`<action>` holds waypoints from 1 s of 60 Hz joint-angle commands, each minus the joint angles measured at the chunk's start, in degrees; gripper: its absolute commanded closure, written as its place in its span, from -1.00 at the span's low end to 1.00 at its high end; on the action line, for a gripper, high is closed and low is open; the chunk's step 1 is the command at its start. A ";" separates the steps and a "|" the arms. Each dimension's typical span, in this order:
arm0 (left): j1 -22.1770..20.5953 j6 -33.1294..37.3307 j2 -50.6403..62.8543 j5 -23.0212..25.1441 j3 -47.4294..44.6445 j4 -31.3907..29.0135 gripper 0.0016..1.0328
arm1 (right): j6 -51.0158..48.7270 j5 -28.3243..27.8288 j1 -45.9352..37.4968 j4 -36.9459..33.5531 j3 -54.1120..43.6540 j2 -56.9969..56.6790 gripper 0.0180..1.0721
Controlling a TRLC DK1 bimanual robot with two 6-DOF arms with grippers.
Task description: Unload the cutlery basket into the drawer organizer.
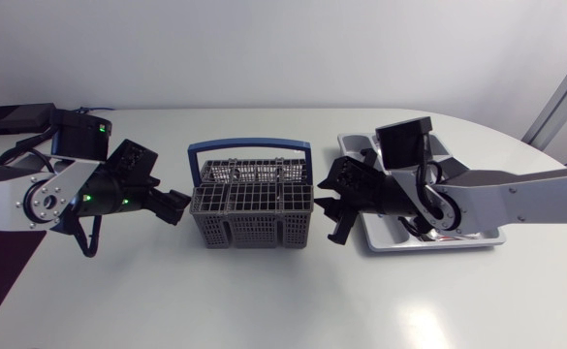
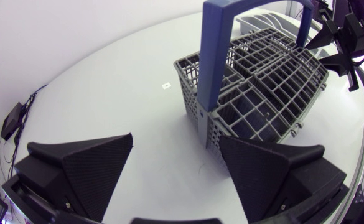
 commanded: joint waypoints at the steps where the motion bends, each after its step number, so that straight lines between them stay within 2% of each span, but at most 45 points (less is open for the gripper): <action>1: -0.84 -1.04 -0.83 1.36 -1.03 -0.29 -0.89 | 1.66 0.26 0.87 2.41 0.57 1.36 0.23; 10: -1.10 -1.04 -0.74 1.36 -0.85 -0.29 -0.89 | 1.40 0.53 0.78 2.93 -0.57 1.54 0.20; 18: -1.10 -1.04 -0.74 1.36 -0.94 -0.29 -0.89 | 0.25 0.53 0.17 2.93 -1.98 2.33 -0.16; 32: -0.66 -0.86 -1.71 1.27 -1.03 -0.81 -0.89 | -0.80 0.53 -2.29 2.05 -4.00 1.98 -0.51; 38: 0.31 -0.69 -2.94 1.27 -1.47 -1.25 -0.89 | -1.50 0.97 -3.61 2.14 -5.94 1.01 -0.59; 47: 2.15 -0.51 -6.19 1.27 -2.26 -2.57 -0.89 | -2.29 1.58 -6.78 2.49 -10.07 -4.53 -0.66; 53: 3.29 -0.51 -9.53 1.27 -2.87 -3.98 -0.90 | -2.03 1.93 -9.06 2.49 -12.62 -10.77 -0.91; 60: 4.09 -0.51 -14.54 1.27 -4.10 -5.21 -0.90 | -1.42 2.28 -11.26 1.97 -15.96 -19.73 -0.91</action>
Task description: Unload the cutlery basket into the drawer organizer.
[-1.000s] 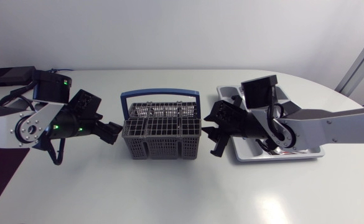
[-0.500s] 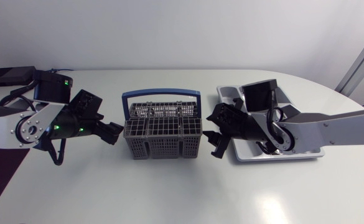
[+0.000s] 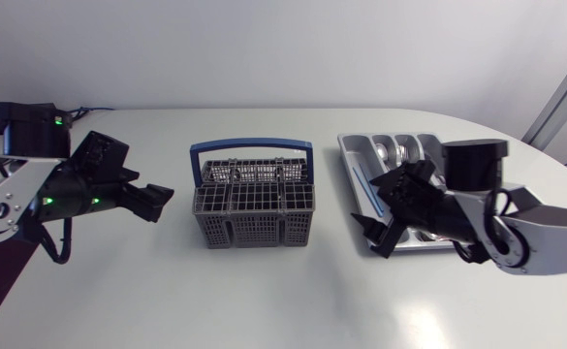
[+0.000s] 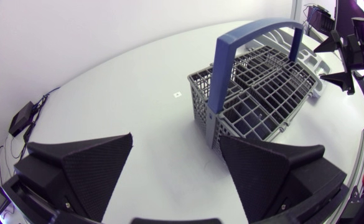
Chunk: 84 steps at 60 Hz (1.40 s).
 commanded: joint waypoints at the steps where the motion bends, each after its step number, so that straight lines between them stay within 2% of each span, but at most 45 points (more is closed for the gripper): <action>1: 0.98 -0.49 -4.27 0.49 -2.12 -0.95 -0.90 | 0.47 0.58 -1.73 -0.11 -3.41 -7.19 -0.91; 17: 4.32 -2.07 -15.78 1.98 -5.37 -2.53 -0.90 | 7.32 1.19 -8.15 -4.15 -6.66 -23.80 -0.91; 27: 7.93 -5.85 -25.80 2.95 -7.92 -2.62 -0.90 | 11.98 1.46 -12.80 -5.74 -8.51 -31.27 -0.91; 51: 8.70 -7.21 -40.19 2.74 -13.40 -5.89 -0.90 | 22.16 2.20 -20.13 -10.27 -14.58 -47.52 -0.91; 84: 7.96 -13.24 -55.72 -2.85 -27.40 1.13 -0.90 | 33.93 8.34 -17.51 -12.64 -23.34 -63.39 -0.91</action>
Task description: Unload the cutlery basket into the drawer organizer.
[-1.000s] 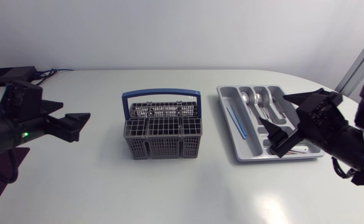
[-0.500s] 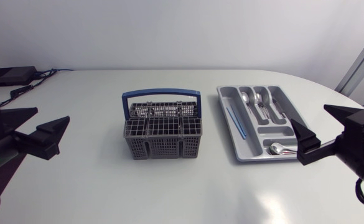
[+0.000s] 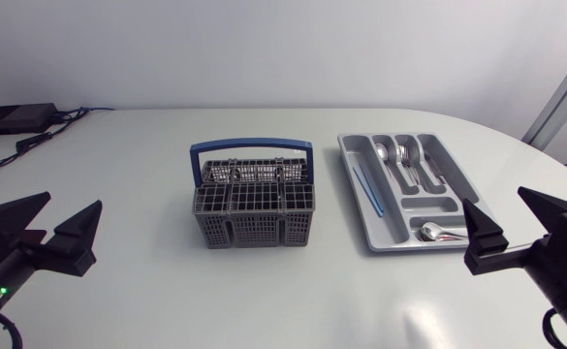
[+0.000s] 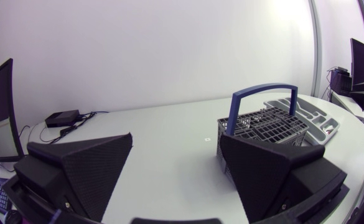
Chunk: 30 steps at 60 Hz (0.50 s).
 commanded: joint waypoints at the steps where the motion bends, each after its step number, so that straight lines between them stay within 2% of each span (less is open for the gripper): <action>1: -0.20 -2.50 -2.62 -0.98 -3.26 1.61 -0.90 | 3.73 1.25 0.72 -0.79 -2.50 -2.65 -0.91; 30: -0.73 -6.85 -13.82 -5.02 -13.37 6.68 -0.90 | 12.23 5.67 2.61 -2.50 -8.82 -14.11 -0.91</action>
